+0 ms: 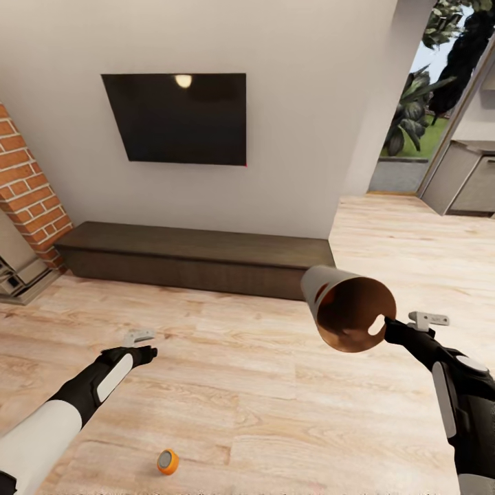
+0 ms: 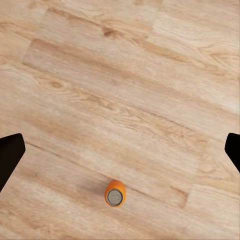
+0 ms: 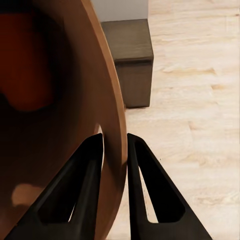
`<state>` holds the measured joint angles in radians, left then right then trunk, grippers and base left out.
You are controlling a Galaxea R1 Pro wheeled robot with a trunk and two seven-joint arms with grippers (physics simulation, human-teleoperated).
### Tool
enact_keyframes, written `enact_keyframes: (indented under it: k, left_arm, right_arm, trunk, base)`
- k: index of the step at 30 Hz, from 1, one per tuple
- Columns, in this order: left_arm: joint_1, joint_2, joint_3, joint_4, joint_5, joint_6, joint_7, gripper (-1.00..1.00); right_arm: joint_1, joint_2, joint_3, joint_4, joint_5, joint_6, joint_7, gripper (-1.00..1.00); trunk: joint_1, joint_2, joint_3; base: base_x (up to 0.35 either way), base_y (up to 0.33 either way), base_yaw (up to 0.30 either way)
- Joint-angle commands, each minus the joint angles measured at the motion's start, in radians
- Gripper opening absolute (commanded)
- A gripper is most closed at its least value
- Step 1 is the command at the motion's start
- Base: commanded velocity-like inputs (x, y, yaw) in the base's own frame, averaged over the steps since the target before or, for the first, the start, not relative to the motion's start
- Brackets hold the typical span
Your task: Put the three can of soda from the living room inside the tash can in the kitchen.
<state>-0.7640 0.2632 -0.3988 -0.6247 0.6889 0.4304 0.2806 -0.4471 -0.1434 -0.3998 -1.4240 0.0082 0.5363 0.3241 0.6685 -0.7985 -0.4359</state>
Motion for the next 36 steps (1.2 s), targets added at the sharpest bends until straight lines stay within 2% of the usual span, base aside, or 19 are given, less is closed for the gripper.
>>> enact_keyframes:
  k: [1,6,19,25,27,34,36]
  left_arm:
    - [0.000,-0.003,0.000,0.000,0.000,0.000,0.000,1.00]
    - [0.000,-0.008,0.000,0.000,0.000,-0.001,0.000,1.00]
    - [0.000,-0.011,-0.002,0.002,0.000,0.013,0.007,1.00]
    - [-0.013,-0.013,-0.001,0.007,0.007,0.116,0.021,1.00]
    - [-0.035,-0.016,0.001,0.036,0.010,0.168,0.018,1.00]
    - [-0.136,-0.041,0.005,0.145,0.013,0.270,0.014,1.00]
    - [-0.151,-0.045,0.006,0.161,0.013,0.281,0.014,1.00]
  right_arm:
    - [-0.001,0.000,0.004,-0.003,-0.011,0.007,0.006,-1.00]
    - [-0.001,-0.001,0.013,-0.007,-0.010,0.046,0.006,-1.00]
    - [-0.001,0.000,0.017,-0.007,-0.011,0.053,0.006,-1.00]
    - [-0.001,0.001,0.018,-0.007,-0.011,0.053,0.006,-1.00]
    - [-0.001,0.001,0.018,-0.007,-0.011,0.053,0.006,-1.00]
    - [-0.001,0.001,0.018,-0.007,-0.011,0.053,0.006,-1.00]
    - [-0.001,0.003,0.019,-0.007,-0.011,0.053,0.006,-1.00]
  trunk:
    - [0.004,-0.008,-0.005]
    - [0.023,-0.043,-0.028]
    - [0.073,-0.134,-0.089]
    - [0.096,-0.176,-0.117]
    - [0.103,-0.190,-0.126]
    - [0.130,-0.239,-0.159]
    - [0.138,-0.253,-0.168]
  base:
    - [0.000,0.000,0.000]
    - [0.000,0.000,0.000]
    - [0.000,0.000,0.000]
    - [0.000,0.000,0.000]
    - [0.000,0.000,0.000]
    - [0.000,0.000,0.000]
    - [0.000,0.000,0.000]
